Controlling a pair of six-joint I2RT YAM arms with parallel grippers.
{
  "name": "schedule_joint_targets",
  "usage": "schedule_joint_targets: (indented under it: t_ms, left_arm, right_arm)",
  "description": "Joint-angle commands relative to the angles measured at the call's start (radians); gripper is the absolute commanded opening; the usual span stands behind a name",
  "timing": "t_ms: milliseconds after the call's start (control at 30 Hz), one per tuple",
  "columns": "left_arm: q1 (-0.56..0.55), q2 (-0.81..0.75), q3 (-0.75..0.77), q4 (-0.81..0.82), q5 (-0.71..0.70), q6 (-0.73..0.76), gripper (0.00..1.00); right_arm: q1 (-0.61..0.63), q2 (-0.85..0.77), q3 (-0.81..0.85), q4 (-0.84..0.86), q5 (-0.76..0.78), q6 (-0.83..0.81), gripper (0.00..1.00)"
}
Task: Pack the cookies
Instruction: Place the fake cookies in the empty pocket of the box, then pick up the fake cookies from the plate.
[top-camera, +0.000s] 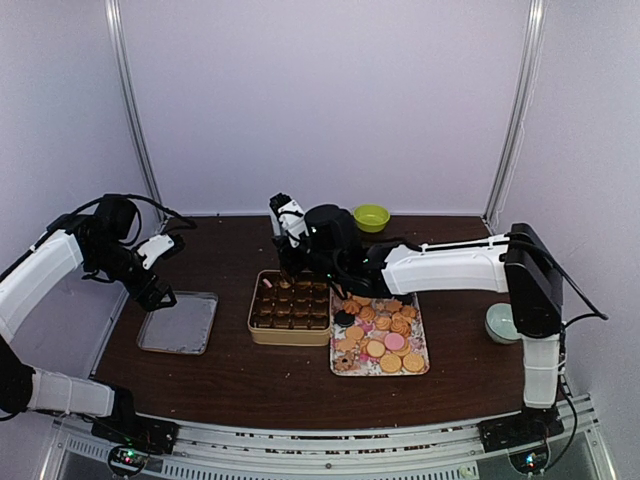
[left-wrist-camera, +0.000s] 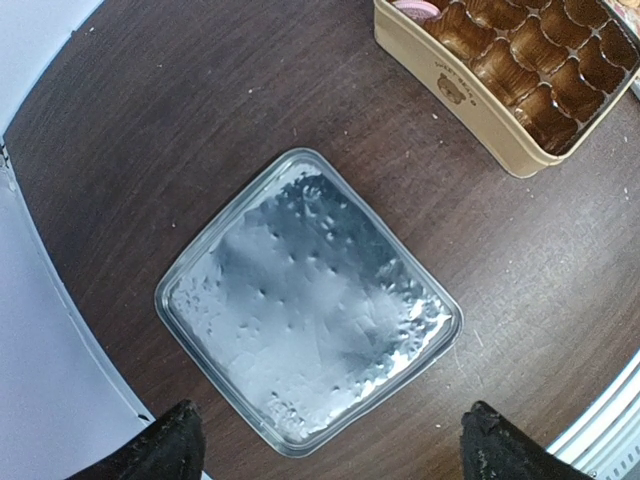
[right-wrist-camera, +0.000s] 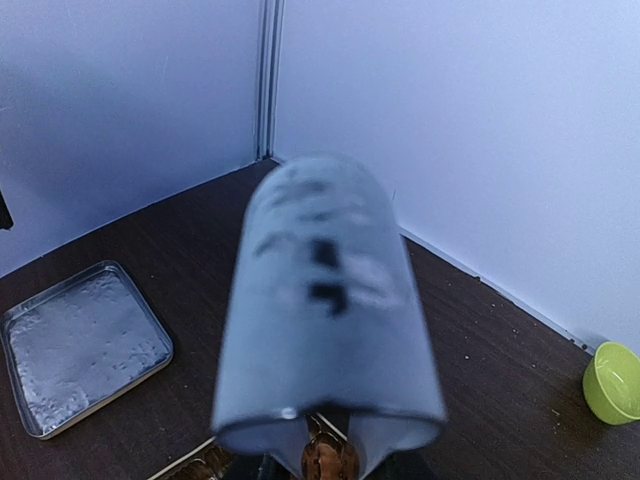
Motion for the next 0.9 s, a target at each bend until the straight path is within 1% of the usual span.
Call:
schedule_joint_targets:
  t_ms: [0, 67, 133, 167, 333, 500, 667, 767, 867]
  left_arm:
    - [0.007, -0.014, -0.006, -0.001, 0.017, 0.011, 0.92]
    - [0.007, -0.014, -0.004, -0.001, 0.016, 0.011, 0.92]
    - [0.007, -0.012, 0.000, -0.001, 0.016, 0.010, 0.92]
    - [0.007, -0.013, 0.003, -0.001, 0.016, 0.008, 0.92]
    - [0.008, -0.013, 0.004, -0.001, 0.022, 0.001, 0.92]
    - [0.008, -0.018, 0.001, -0.002, 0.023, -0.001, 0.92]
    - [0.007, -0.019, 0.006, -0.003, 0.022, -0.003, 0.92]
    - [0.007, -0.017, 0.013, -0.004, 0.020, -0.004, 0.92]
    - [0.008, -0.014, 0.018, -0.006, 0.020, -0.003, 0.92]
  right_arm:
    - [-0.002, 0.013, 0.028, 0.019, -0.005, 0.011, 0.13]
    - [-0.003, 0.013, 0.029, 0.026, -0.008, 0.021, 0.18]
    - [-0.004, 0.010, 0.032, 0.032, -0.009, 0.026, 0.26]
    - [-0.004, 0.009, 0.032, 0.034, -0.008, 0.029, 0.28]
    - [-0.008, -0.010, 0.033, 0.045, -0.008, 0.036, 0.33]
    - [-0.007, -0.049, 0.011, 0.063, -0.009, 0.036, 0.33]
    - [-0.007, -0.148, -0.058, 0.091, 0.009, 0.018, 0.29]
    - [-0.007, -0.229, -0.128, 0.101, 0.028, 0.003, 0.29]
    - [-0.008, -0.317, -0.242, 0.123, 0.052, 0.004, 0.29]
